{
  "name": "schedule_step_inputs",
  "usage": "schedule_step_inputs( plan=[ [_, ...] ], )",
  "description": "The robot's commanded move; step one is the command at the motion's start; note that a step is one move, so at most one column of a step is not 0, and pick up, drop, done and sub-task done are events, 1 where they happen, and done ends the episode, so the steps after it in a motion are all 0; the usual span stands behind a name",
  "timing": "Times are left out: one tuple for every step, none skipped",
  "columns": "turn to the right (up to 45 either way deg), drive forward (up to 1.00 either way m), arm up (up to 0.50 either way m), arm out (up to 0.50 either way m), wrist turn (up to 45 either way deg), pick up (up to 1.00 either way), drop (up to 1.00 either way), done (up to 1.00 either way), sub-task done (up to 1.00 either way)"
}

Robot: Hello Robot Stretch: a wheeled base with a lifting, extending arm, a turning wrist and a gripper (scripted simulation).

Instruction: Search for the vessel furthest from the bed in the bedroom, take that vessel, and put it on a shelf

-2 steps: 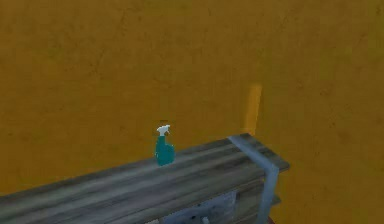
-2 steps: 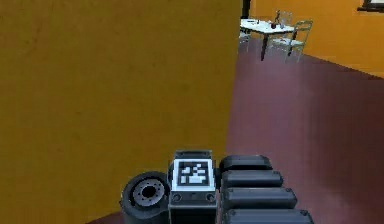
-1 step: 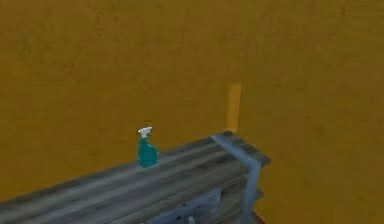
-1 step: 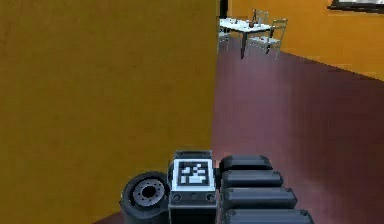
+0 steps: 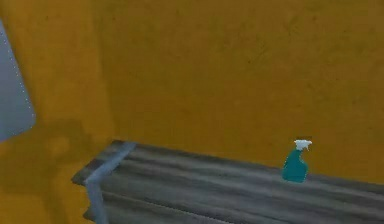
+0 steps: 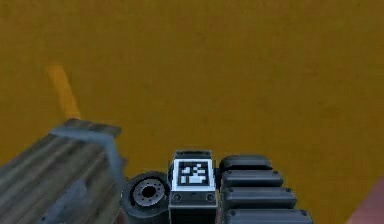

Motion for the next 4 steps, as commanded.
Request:
schedule_step_inputs(
  plan=[
    [33.0,0.0,0.0,0.0,0.0,0.0,0.0,0.0,0.0],
    [-24.0,0.0,0.0,0.0,0.0,0.0,0.0,0.0,0.0],
    [15.0,0.0,0.0,0.0,0.0,0.0,0.0,0.0,0.0],
    [-9.0,0.0,0.0,0.0,0.0,0.0,0.0,0.0,0.0]
  ],
)
